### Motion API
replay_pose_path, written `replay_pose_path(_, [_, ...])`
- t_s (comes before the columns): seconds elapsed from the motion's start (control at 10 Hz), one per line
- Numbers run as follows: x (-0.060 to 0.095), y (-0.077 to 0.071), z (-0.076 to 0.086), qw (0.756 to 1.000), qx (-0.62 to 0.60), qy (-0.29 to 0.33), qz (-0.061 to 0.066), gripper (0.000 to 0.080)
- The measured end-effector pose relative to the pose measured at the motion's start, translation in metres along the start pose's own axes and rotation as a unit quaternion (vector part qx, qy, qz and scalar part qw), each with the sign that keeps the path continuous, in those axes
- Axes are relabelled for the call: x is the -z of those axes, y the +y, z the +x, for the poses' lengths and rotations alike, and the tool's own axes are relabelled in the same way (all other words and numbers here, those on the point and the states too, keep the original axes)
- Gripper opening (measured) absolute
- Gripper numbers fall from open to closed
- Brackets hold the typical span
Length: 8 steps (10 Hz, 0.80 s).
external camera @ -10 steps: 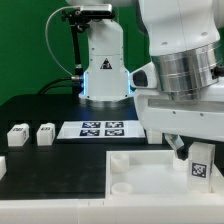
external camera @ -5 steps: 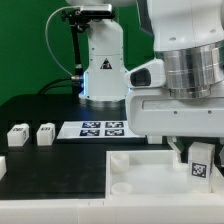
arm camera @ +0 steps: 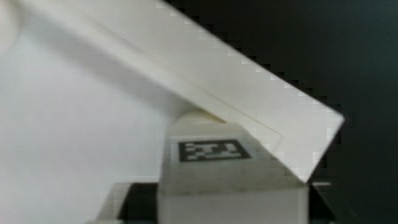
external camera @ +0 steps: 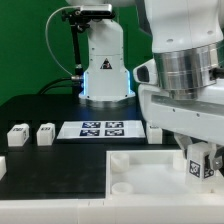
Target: Assemble one leg
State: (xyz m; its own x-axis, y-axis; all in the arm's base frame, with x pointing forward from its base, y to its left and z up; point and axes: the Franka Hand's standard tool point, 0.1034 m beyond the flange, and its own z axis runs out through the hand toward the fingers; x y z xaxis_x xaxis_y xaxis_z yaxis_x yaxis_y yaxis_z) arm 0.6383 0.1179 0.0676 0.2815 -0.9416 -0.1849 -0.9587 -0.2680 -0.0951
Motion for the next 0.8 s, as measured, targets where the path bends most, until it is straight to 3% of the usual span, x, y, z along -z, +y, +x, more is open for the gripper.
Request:
replay_pose_path(0.1, [-0.0002,-0.0008,0.0007,0.996,-0.087,-0.005,0.007,0.0297])
replay_pose_path(0.5, [0.0002,-0.0016,0.002,0.956,-0.292,-0.011,0.01,0.0295])
replay_pose_path(0.8, [0.001,-0.002,0.004,0.944,-0.328,-0.007,0.011,0.0295])
